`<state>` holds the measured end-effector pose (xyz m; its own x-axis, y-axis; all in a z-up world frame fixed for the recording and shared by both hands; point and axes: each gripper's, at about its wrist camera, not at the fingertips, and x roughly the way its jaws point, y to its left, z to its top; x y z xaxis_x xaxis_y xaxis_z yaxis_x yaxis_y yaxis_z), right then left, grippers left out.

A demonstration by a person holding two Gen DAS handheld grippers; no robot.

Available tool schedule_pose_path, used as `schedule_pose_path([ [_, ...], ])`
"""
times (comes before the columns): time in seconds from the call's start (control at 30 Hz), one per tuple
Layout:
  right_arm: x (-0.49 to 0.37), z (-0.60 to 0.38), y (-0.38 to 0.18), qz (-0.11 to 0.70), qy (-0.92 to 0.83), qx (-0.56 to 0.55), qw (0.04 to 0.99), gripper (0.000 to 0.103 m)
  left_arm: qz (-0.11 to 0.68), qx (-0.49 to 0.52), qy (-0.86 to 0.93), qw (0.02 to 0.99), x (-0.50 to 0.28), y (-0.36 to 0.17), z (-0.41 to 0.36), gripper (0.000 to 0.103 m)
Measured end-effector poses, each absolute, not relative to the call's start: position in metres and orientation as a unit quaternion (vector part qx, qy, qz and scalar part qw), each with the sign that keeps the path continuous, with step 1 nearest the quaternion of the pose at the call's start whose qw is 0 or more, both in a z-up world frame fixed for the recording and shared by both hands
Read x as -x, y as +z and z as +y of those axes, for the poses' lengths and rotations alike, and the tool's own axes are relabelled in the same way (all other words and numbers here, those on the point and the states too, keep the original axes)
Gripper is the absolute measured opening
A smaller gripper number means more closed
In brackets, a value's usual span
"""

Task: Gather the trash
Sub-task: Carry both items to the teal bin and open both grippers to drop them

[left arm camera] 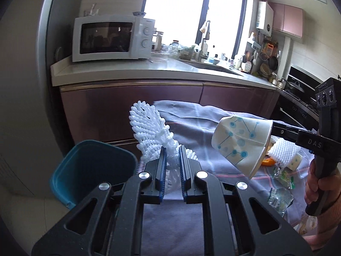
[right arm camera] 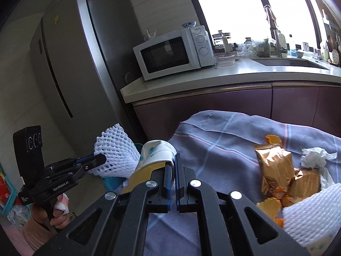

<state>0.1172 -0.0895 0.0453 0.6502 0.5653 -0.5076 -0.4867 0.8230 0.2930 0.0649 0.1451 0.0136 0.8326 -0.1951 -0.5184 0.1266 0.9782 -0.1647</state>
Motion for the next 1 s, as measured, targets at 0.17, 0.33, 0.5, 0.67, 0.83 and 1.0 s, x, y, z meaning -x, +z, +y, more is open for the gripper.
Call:
schedule_pose_path([
  [0.17, -0.14, -0.032, 0.039, 0.332, 0.325, -0.056, 0.883, 0.002, 0.287, 0.076, -0.033, 0.955, -0.067, 0.006, 0.198, 0.012],
  [0.33, -0.163, 0.016, 0.028, 0.367, 0.344, -0.05, 0.863, 0.002, 0.304, 0.081, -0.001, 0.949, -0.079, -0.014, 0.234, 0.012],
  [0.5, -0.183, 0.058, 0.01, 0.399, 0.343, -0.038, 0.849, 0.002, 0.325, 0.087, 0.016, 0.942, -0.094, -0.037, 0.259, 0.012],
  [0.67, -0.206, 0.096, -0.013, 0.438, 0.331, -0.025, 0.835, 0.002, 0.347, 0.093, 0.023, 0.933, -0.113, -0.062, 0.27, 0.014],
  [0.83, -0.226, 0.124, -0.034, 0.466, 0.313, -0.011, 0.827, 0.002, 0.38, 0.125, 0.023, 0.916, -0.137, -0.088, 0.287, 0.014],
  [1.0, -0.237, 0.145, -0.05, 0.49, 0.299, 0.009, 0.819, 0.008, 0.399, 0.143, 0.025, 0.905, -0.152, -0.108, 0.294, 0.019],
])
